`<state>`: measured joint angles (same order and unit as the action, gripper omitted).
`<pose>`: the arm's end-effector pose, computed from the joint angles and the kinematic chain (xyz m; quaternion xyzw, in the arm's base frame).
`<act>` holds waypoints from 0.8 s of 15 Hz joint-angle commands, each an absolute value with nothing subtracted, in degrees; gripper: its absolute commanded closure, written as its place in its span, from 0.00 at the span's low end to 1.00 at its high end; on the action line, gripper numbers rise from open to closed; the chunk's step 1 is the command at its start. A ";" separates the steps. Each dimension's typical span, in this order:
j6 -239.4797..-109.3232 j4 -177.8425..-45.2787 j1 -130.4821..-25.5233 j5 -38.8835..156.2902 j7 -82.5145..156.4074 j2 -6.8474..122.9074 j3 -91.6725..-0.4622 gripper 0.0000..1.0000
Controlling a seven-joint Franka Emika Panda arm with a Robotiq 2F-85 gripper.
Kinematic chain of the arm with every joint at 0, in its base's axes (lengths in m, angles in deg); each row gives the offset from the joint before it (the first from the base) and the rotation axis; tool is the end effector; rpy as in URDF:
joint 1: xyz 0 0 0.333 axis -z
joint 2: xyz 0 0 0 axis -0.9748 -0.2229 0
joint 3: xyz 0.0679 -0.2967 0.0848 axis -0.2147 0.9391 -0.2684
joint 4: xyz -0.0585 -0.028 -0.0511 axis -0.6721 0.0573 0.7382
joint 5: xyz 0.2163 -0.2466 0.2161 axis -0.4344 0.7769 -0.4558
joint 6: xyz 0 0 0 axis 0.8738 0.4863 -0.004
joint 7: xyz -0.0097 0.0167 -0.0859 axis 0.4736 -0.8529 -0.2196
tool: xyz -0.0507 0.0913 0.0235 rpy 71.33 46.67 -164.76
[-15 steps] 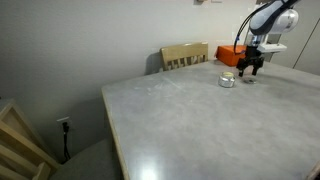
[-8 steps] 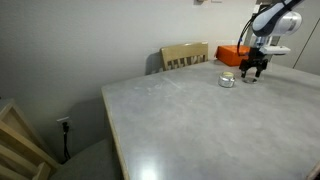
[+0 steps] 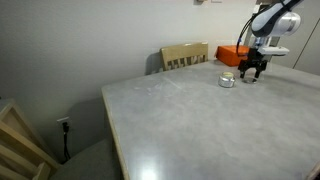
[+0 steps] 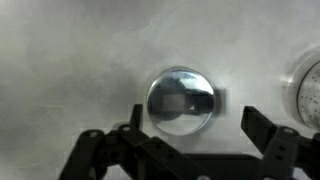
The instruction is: Place the lid on the silver jar
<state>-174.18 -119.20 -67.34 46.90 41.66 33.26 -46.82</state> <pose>0.6339 -0.1414 0.1521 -0.9843 0.1630 0.0548 0.0397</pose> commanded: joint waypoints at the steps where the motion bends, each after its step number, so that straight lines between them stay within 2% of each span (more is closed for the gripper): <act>1: -174.40 -119.30 -69.24 48.36 37.23 32.57 -45.17 0.00; 10: -176.68 -120.29 -70.57 49.33 31.37 31.29 -43.27 0.00; 11: -176.96 -120.30 -70.73 49.53 31.40 31.33 -43.23 0.25; 12: -177.30 -120.36 -70.82 49.56 31.38 31.36 -43.25 0.27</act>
<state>-174.96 -119.35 -70.04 48.68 32.29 31.49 -44.07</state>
